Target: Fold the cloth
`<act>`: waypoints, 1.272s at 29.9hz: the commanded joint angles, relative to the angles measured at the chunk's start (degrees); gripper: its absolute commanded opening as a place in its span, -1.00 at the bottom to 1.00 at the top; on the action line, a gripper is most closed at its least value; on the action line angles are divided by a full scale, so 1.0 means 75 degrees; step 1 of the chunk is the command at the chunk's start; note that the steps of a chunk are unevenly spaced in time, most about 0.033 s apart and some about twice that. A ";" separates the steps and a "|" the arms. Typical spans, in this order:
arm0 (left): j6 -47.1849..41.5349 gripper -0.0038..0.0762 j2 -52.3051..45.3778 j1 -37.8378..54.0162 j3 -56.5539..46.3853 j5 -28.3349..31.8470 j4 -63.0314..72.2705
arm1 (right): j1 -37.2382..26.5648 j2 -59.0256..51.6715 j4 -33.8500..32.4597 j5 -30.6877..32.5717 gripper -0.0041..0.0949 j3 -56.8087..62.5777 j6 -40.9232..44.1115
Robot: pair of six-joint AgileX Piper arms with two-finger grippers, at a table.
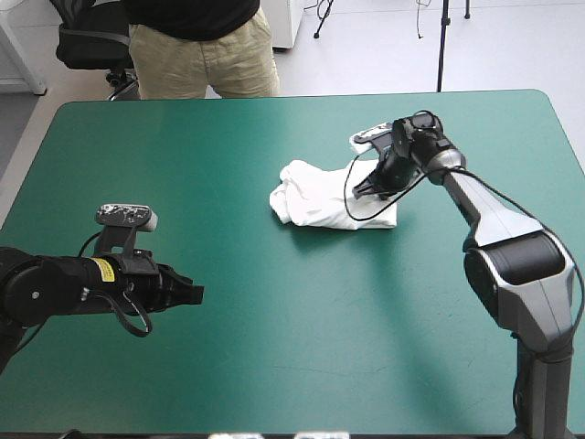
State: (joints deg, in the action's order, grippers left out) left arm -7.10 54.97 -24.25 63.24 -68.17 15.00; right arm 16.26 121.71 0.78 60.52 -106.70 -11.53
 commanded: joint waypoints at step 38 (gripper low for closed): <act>0.0397 -0.95 -0.0076 0.0015 0.0185 0.0571 0.0210 | -0.5155 -0.3628 -0.1875 -0.1134 -0.33 0.3852 0.1419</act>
State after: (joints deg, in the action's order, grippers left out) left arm -4.06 54.97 -24.25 63.24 -66.51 15.03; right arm -22.01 96.32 -12.43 52.98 -76.44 -1.04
